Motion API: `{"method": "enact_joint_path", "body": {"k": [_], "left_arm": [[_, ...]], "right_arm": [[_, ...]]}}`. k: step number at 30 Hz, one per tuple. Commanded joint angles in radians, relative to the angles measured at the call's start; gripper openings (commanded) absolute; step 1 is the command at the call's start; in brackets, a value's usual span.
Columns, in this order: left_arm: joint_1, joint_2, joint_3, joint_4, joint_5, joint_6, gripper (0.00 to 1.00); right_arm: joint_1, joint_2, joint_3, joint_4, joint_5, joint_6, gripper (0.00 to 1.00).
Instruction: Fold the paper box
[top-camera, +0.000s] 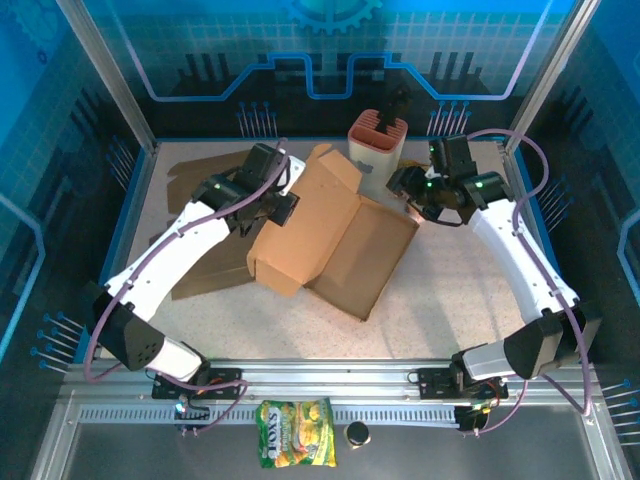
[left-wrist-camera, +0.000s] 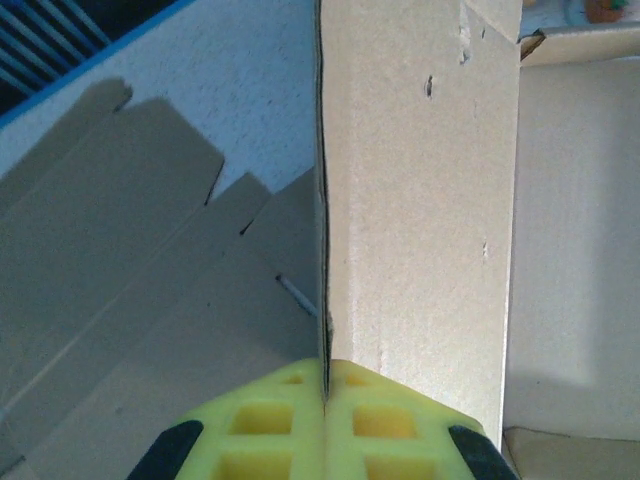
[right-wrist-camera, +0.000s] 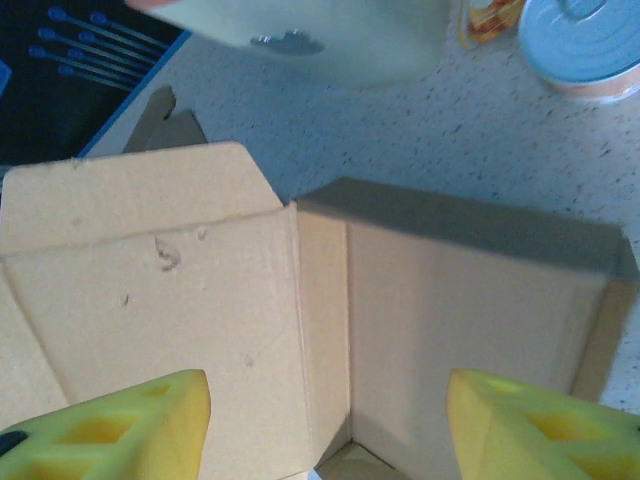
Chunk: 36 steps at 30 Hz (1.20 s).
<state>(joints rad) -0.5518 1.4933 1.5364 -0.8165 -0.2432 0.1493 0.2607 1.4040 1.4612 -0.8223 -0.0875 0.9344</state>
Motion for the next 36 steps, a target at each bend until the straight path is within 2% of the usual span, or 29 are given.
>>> {"method": "enact_joint_path", "body": {"k": [1, 7, 12, 18, 25, 29, 32, 36], "left_arm": [[-0.041, 0.012, 0.039, 0.099, -0.017, 0.14, 0.0], [-0.121, 0.046, 0.057, 0.186, -0.098, 0.308, 0.0], [-0.199, 0.111, 0.116, 0.214, -0.199, 0.457, 0.0], [-0.273, 0.182, 0.163, 0.235, -0.3, 0.608, 0.0], [-0.307, 0.204, 0.178, 0.251, -0.29, 0.671, 0.0], [-0.321, 0.209, 0.176, 0.252, -0.274, 0.691, 0.0], [-0.332, 0.208, 0.173, 0.252, -0.26, 0.707, 0.0], [-0.335, 0.214, 0.178, 0.245, -0.252, 0.729, 0.0]], "right_arm": [[-0.041, -0.033, -0.01, -0.008, -0.049, -0.041, 0.65], [-0.113, -0.027, -0.014, -0.01, -0.1, -0.029, 0.65], [-0.16, -0.022, -0.029, -0.013, -0.161, 0.072, 0.64], [-0.219, -0.047, -0.112, -0.018, -0.236, 0.365, 0.64], [-0.286, -0.157, -0.237, 0.018, -0.283, 0.724, 0.65], [-0.308, -0.206, -0.306, 0.084, -0.299, 0.861, 0.65], [-0.346, -0.181, -0.276, 0.093, -0.33, 0.796, 0.63], [-0.403, -0.126, -0.158, 0.016, -0.253, 0.4, 0.59]]}}
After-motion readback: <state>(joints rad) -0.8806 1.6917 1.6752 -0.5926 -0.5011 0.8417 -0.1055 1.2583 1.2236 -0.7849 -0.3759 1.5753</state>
